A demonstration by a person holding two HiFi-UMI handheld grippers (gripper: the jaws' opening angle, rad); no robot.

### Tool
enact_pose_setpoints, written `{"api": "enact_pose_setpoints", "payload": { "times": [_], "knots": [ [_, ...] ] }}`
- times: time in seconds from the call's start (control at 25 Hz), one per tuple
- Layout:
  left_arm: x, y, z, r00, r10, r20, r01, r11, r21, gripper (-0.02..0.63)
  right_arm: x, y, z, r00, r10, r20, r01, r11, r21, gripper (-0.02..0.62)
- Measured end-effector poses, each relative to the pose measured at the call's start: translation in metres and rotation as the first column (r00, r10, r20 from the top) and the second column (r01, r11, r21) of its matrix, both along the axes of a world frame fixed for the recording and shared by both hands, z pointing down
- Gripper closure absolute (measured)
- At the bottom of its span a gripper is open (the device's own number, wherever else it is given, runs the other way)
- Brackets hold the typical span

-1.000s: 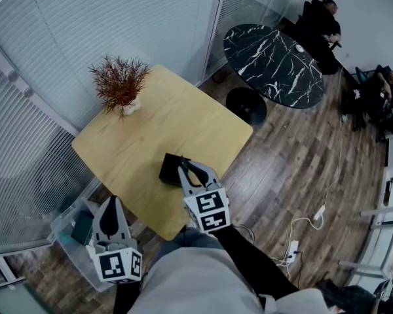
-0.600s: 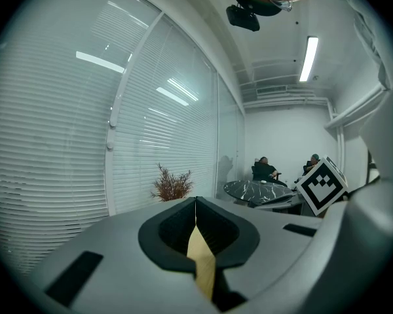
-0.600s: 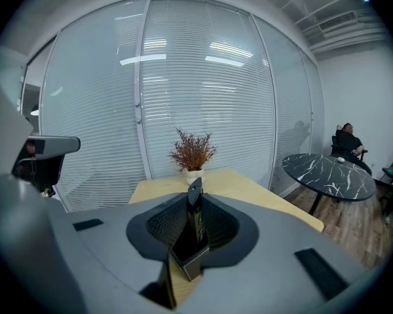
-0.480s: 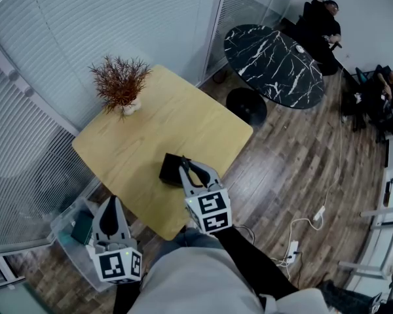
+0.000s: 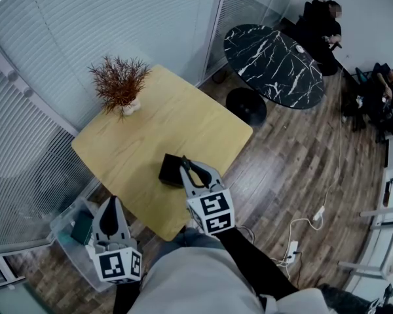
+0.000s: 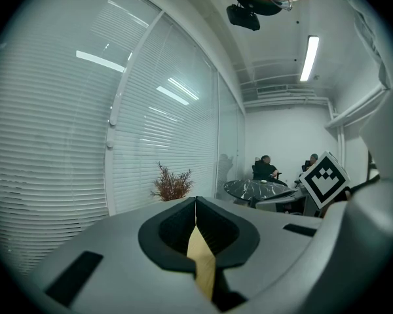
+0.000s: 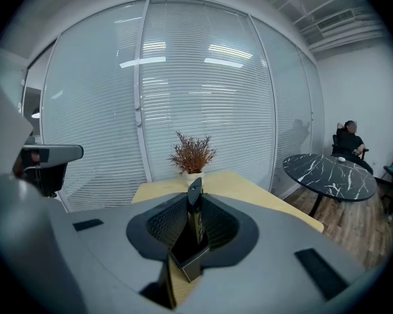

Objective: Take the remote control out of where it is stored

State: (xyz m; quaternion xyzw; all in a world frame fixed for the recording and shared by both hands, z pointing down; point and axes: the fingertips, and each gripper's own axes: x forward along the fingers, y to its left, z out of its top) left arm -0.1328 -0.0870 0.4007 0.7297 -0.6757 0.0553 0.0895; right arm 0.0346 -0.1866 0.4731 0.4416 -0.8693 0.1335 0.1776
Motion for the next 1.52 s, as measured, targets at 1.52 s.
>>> {"api": "enact_pose_setpoints", "payload": {
  "times": [1.52],
  "knots": [
    [0.003, -0.002, 0.000, 1.000, 0.004, -0.004, -0.004, 1.000, 0.002, 0.597, 0.009, -0.001, -0.015, 0.998, 0.018, 0.055, -0.019, 0.999, 0.026, 0.529]
  ]
}}
